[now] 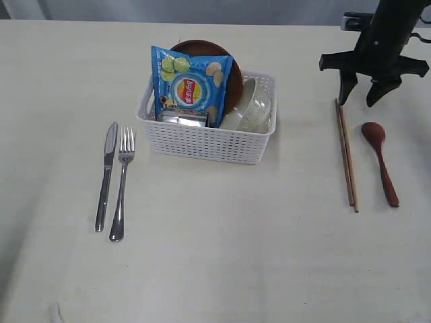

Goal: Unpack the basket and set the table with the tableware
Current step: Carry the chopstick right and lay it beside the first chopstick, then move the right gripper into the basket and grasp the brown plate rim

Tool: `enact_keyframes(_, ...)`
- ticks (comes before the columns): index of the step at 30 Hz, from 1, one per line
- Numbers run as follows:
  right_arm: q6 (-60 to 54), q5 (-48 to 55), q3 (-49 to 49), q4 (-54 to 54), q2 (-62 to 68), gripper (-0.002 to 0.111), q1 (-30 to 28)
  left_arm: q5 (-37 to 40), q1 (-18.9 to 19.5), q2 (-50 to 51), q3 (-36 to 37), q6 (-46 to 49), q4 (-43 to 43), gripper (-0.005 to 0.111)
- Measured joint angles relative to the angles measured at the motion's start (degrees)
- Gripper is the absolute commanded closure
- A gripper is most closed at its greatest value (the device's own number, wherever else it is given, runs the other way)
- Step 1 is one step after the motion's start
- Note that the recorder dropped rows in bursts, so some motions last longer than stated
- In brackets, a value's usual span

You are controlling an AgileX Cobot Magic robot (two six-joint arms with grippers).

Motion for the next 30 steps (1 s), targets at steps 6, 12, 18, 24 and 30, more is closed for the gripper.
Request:
enact_keyframes(6,-7.58,-2.82,-0.60,8.04,-10.69,0.058,2.83,0.00,0.00,0.00,0.00,0.00,0.00,0.107)
enact_keyframes(12,-29.08,-8.84,-0.81,21.46,-17.51,0.058,12.24,0.00,0.00,0.00,0.00,0.00,0.00,0.107)
enact_keyframes(18,-34.80,-13.36,-0.81,21.56,-16.80,0.057,17.21,0.00,0.00,0.00,0.00,0.00,0.00,0.107)
enact_keyframes(24,-43.64,-16.91,-0.81,21.56,-14.23,0.034,19.99,0.00,0.00,0.00,0.00,0.00,0.00,0.107)
enact_keyframes(30,-45.35,-16.06,-0.81,21.15,-11.09,0.029,20.23,0.00,0.00,0.00,0.00,0.00,0.00,0.107)
